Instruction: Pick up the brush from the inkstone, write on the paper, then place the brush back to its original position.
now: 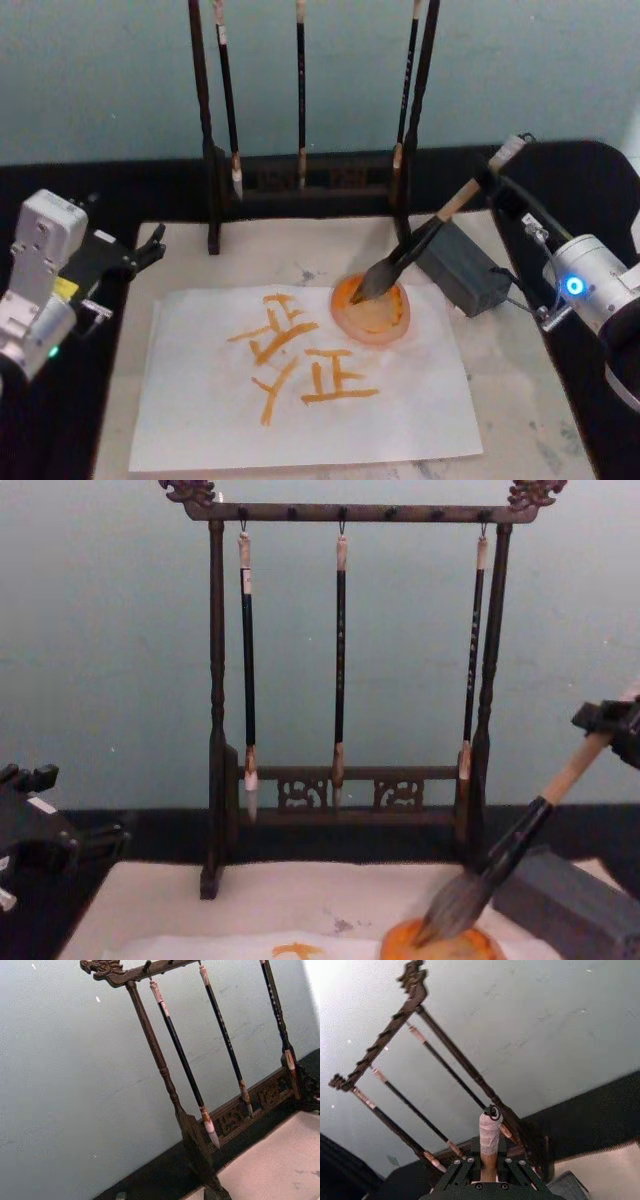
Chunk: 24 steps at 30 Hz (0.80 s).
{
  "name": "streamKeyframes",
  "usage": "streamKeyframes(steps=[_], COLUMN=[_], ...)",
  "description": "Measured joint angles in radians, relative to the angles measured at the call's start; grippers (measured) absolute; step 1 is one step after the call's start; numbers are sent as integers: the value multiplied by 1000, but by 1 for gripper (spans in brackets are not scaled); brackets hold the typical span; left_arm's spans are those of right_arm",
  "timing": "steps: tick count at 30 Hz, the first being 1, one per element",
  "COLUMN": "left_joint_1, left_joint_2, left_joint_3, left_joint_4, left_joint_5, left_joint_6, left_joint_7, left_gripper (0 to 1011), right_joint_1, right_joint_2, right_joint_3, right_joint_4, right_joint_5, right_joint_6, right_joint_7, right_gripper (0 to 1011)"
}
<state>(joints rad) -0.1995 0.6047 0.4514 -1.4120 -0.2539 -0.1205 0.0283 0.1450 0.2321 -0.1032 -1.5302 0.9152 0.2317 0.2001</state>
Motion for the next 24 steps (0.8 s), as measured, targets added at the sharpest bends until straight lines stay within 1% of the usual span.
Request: streamKeyframes(steps=[7,18,24], left_joint_1=[0,0,0], left_joint_2=[0,0,0], left_joint_3=[0,0,0], left_joint_4=[0,0,0], left_joint_5=[0,0,0], left_joint_6=[0,0,0], left_joint_7=[0,0,0], left_gripper=[1010,1010,1010], right_joint_1=[10,38,48], right_joint_2=[-17,-12,-3], right_joint_3=[18,14,7], right_joint_4=[39,94,114], right_joint_5=[75,128,146], right_joint_6=[8,25,31], right_joint_7=[-10,-34,-41], right_gripper=[176,176,176])
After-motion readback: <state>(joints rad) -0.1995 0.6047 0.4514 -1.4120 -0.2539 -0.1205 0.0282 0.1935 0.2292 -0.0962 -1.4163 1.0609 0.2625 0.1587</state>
